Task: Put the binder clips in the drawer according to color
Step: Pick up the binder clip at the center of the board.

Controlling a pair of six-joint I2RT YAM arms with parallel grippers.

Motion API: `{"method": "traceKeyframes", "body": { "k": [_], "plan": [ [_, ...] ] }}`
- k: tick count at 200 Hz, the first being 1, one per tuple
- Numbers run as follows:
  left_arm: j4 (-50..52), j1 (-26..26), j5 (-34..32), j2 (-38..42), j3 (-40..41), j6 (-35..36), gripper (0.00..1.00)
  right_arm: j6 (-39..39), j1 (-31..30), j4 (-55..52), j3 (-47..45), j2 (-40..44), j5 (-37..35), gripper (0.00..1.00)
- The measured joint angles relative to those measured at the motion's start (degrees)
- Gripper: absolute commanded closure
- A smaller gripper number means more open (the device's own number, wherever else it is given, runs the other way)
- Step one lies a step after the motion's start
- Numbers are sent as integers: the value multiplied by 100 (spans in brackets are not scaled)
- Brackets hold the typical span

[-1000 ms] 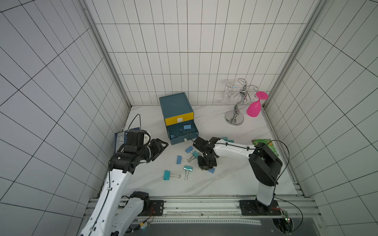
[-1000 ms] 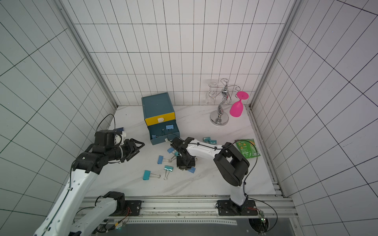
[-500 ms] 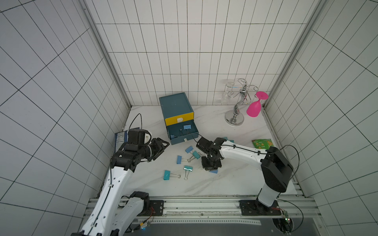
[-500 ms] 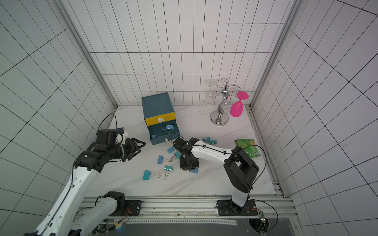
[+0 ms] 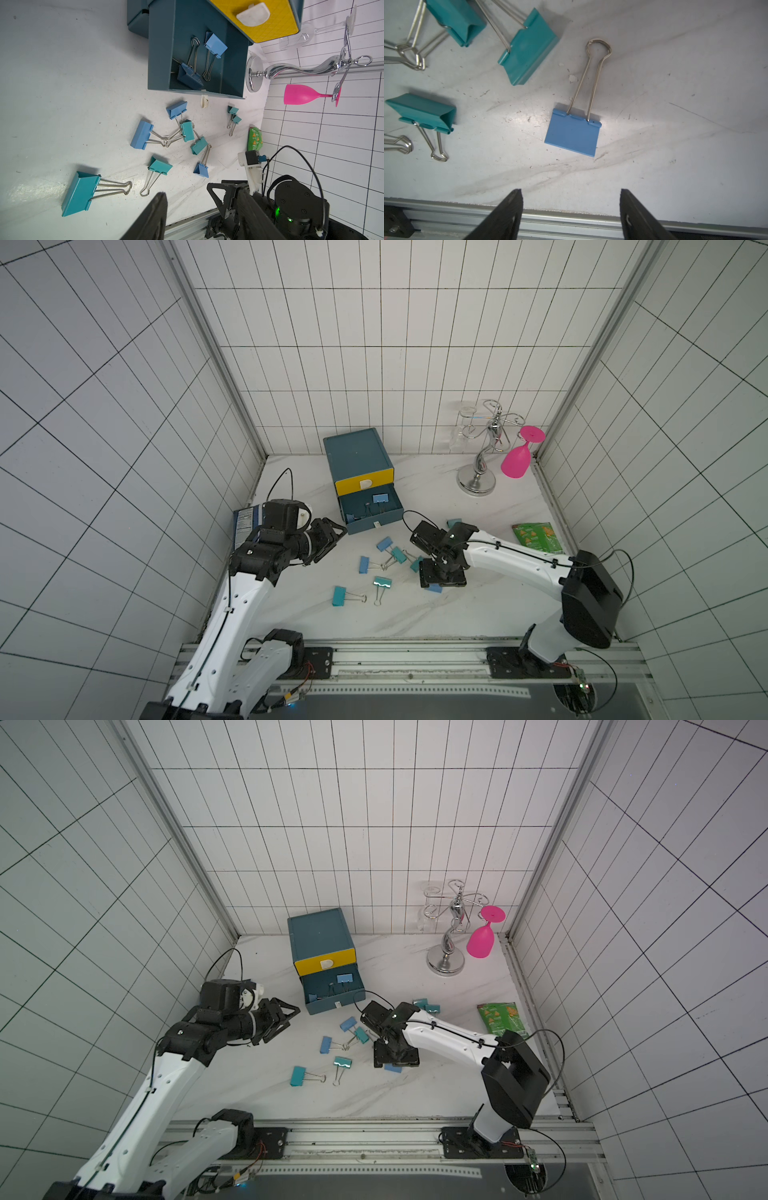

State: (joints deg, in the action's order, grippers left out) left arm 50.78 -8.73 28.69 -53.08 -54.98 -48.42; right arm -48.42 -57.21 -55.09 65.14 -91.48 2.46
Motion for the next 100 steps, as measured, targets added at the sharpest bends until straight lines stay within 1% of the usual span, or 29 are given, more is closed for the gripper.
{"method": "traceKeyframes", "body": {
  "k": [25,72,100],
  "plan": [
    [2,-31,0,-7,-4,2,42,-61,24,85,-9,-157,7,22],
    [39,-50,-31,-9,-42,63,42,-105,26,254,96,-774,20,22],
    [72,-50,-48,-2,-50,87,42,-129,46,308,129,-874,17,25]
  ]
}}
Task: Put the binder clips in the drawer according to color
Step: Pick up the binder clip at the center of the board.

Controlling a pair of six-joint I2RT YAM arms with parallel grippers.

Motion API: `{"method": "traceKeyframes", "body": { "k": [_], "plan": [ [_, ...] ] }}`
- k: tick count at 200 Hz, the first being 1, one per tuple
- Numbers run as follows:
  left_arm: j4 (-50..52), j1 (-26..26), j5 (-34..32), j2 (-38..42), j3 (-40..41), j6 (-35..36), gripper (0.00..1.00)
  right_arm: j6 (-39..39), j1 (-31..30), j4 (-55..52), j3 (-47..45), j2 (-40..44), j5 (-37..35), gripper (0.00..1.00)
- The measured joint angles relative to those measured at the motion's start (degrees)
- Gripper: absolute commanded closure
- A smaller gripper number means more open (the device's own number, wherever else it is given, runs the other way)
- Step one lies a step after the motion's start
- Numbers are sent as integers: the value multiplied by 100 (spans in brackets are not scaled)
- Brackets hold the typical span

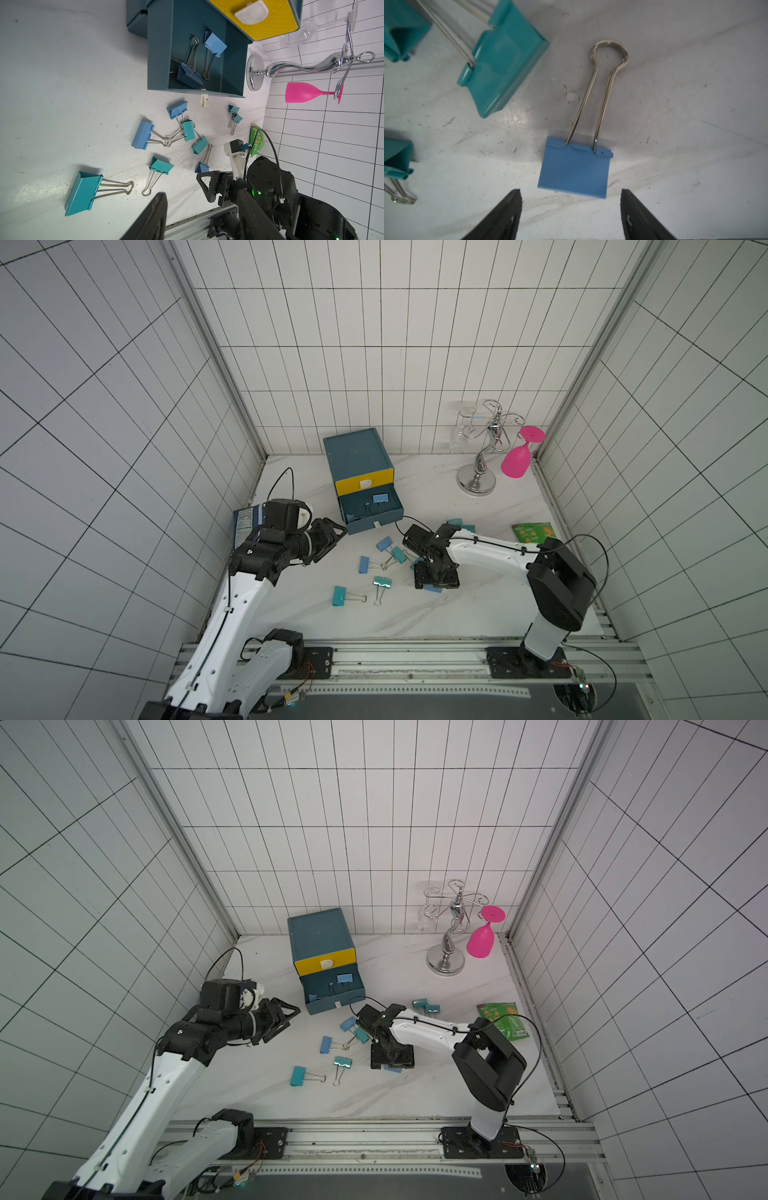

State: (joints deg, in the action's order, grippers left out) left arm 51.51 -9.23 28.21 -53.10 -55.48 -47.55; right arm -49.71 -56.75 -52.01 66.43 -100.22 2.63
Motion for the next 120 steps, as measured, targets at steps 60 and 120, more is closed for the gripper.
{"method": "traceKeyframes", "body": {
  "k": [60,120],
  "plan": [
    [44,0,-24,44,0,2,42,-4,111,157,48,-192,13,29],
    [90,-4,-57,70,-2,-2,42,4,229,304,-48,-205,122,39]
  ]
}}
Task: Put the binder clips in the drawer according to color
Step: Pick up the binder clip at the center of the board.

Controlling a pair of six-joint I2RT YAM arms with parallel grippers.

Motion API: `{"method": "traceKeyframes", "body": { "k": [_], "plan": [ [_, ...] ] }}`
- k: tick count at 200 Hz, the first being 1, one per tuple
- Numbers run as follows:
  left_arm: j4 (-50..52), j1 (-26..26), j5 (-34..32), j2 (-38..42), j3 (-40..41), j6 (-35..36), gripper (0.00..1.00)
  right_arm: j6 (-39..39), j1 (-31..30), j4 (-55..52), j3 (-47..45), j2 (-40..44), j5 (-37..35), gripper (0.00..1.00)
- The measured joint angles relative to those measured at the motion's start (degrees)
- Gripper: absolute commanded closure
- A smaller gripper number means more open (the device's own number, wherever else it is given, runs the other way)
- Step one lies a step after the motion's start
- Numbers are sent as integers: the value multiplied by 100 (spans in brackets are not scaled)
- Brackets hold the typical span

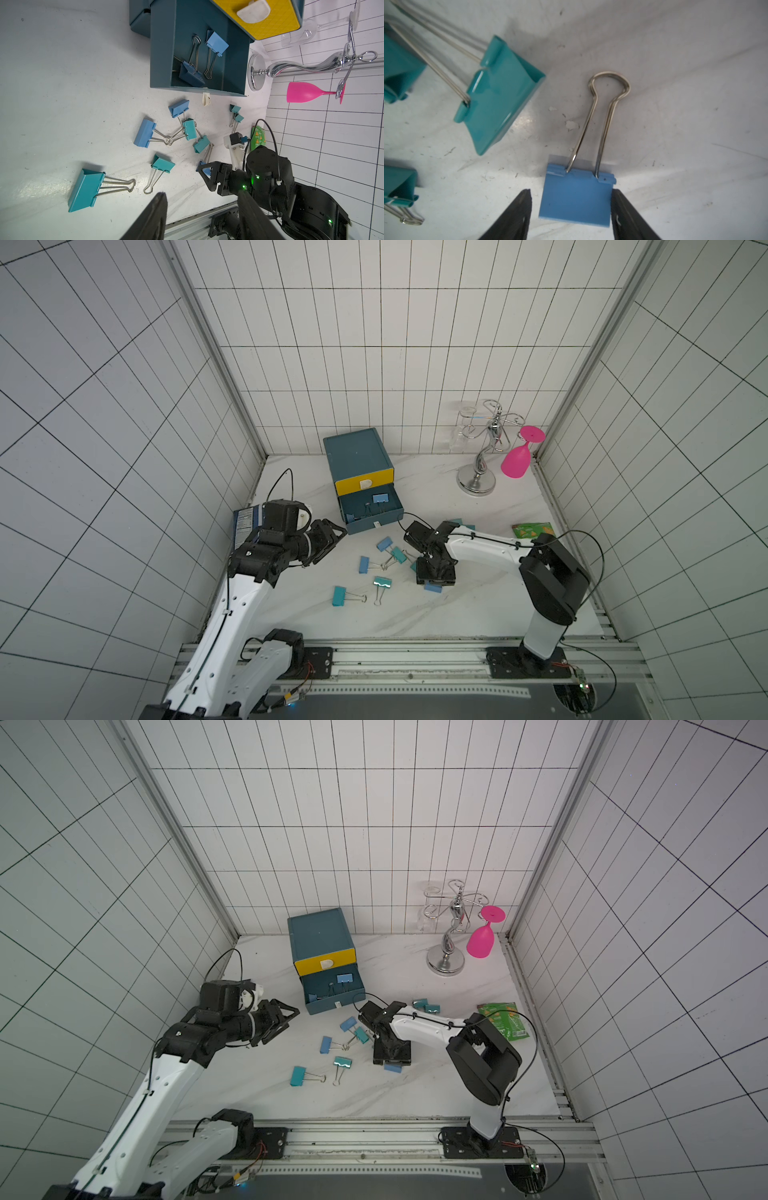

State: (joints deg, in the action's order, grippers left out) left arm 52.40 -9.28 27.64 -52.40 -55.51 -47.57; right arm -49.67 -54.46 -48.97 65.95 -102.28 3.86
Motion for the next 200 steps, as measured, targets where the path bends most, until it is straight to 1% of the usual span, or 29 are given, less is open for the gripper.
{"method": "traceKeyframes", "body": {
  "k": [21,45,80,94,147,177,200],
  "plan": [
    [13,0,-24,24,2,-2,42,2,11,31,-125,0,35,39],
    [13,-2,-48,44,2,-7,42,4,11,42,-249,0,50,43],
    [13,-7,-83,61,2,-46,42,2,11,83,-356,94,76,53],
    [11,-17,-98,63,2,-57,42,4,11,90,-420,173,79,56],
    [-2,-160,-133,42,0,-131,42,90,94,-109,-476,789,13,61],
    [-63,-391,-197,-96,-22,-212,42,251,341,-286,-433,1209,-37,62],
    [-138,-610,-251,-240,-72,-267,42,407,505,-468,-186,1366,-39,61]
  ]
}}
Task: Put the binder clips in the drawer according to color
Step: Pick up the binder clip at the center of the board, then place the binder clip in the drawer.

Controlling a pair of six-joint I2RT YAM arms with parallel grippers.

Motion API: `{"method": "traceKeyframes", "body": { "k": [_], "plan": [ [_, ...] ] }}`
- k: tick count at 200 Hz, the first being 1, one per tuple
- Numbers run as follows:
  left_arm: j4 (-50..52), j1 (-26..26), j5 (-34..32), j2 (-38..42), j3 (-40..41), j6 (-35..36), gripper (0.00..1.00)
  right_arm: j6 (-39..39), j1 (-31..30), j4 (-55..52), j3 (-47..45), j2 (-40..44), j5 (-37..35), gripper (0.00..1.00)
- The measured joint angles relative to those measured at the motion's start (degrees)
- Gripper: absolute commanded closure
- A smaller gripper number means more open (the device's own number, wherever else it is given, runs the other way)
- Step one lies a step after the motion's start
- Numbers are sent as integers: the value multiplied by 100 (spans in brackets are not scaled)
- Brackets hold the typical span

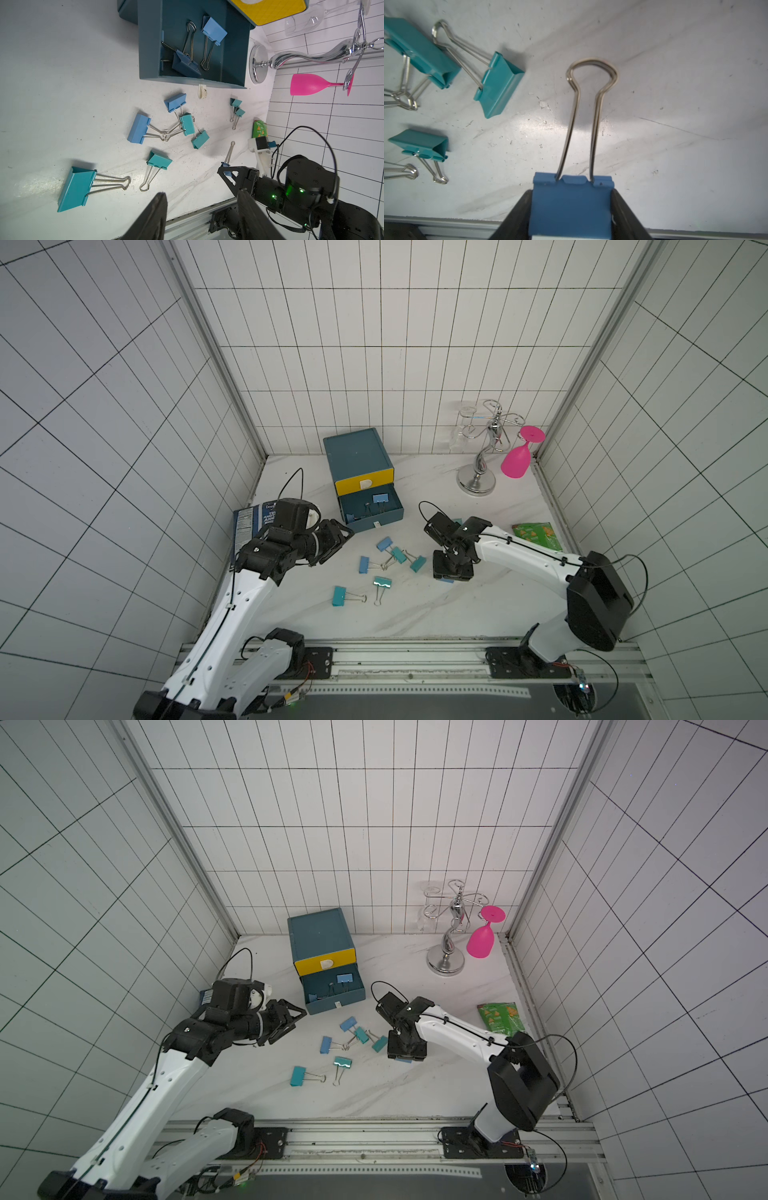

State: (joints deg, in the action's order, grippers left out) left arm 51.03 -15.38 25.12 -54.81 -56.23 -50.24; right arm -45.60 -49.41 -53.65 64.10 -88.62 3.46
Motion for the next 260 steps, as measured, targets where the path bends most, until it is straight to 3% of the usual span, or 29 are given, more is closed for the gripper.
{"method": "traceKeyframes", "body": {
  "k": [58,108,174,260],
  "plan": [
    [-212,-184,105,-313,-83,-122,43,358,144,-179,1091,-17,87,60],
    [-369,-162,483,-634,-87,-184,43,562,144,-212,2293,-610,365,60],
    [-612,861,1119,-372,501,-400,43,732,144,-216,4188,-1836,811,59],
    [-579,966,1174,111,699,-553,43,767,120,-17,6083,-3147,1513,54]
  ]
}}
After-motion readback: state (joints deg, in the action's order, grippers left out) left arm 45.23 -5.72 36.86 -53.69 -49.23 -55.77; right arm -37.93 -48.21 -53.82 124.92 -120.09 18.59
